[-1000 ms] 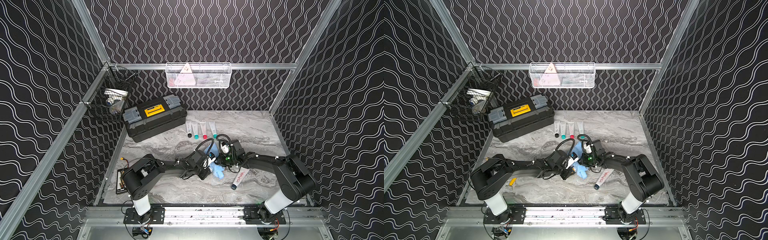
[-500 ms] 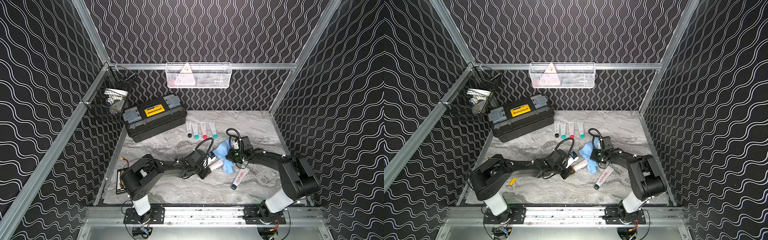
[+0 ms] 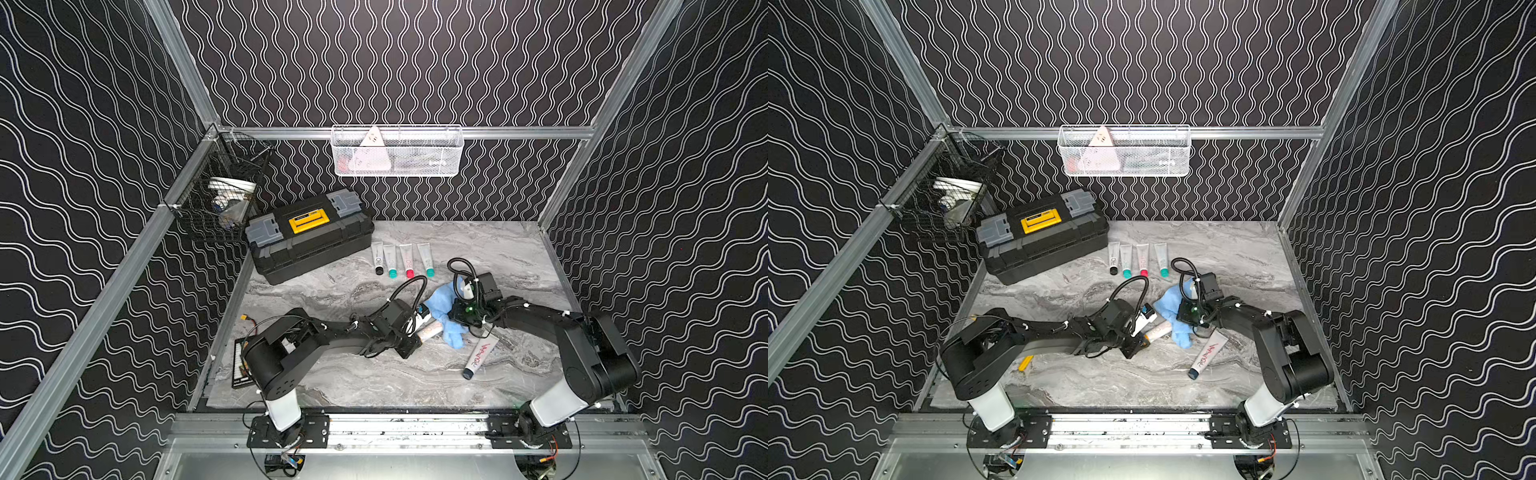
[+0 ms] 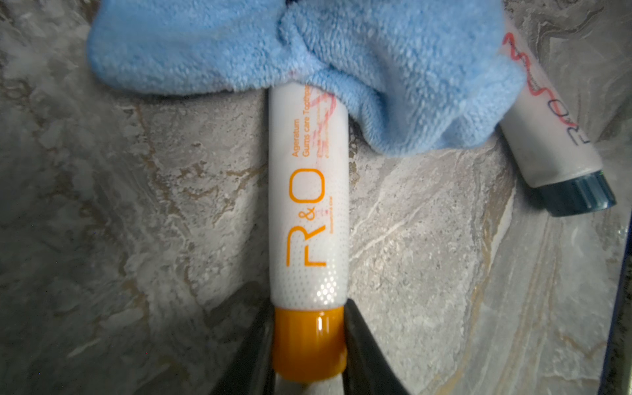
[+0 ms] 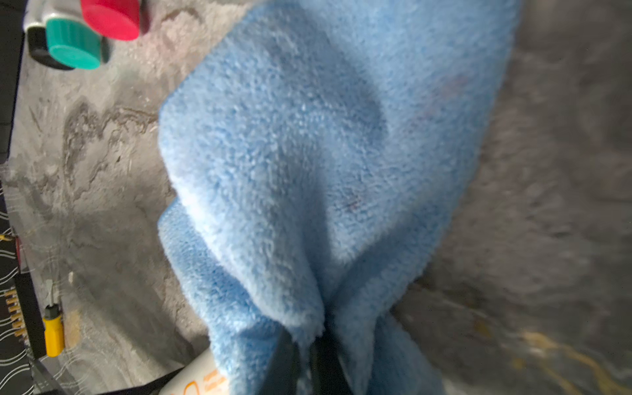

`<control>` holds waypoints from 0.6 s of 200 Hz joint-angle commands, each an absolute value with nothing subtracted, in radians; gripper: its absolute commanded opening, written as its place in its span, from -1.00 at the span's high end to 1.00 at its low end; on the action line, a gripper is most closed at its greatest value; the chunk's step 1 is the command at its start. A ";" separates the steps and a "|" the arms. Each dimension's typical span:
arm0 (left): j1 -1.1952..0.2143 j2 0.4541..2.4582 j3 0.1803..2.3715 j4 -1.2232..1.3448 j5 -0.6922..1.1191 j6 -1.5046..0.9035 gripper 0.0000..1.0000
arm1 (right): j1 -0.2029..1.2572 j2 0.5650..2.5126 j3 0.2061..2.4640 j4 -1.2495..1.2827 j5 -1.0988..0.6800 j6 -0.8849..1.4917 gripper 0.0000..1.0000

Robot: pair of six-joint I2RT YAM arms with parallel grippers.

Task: Wipe the surface of the toothpaste tube
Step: Wipe the dirt from the toothpaste tube.

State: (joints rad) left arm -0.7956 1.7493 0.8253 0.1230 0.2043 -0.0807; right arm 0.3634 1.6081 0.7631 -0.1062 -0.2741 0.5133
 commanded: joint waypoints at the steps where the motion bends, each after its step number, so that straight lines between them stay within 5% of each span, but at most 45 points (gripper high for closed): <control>1: -0.789 1.751 0.834 0.154 0.192 -0.092 0.62 | 0.405 1.609 0.755 -0.148 -0.322 0.553 1.00; 120: -0.781 1.751 0.831 0.155 0.198 -0.097 0.62 | 0.589 1.583 0.713 -0.034 -0.376 0.711 1.00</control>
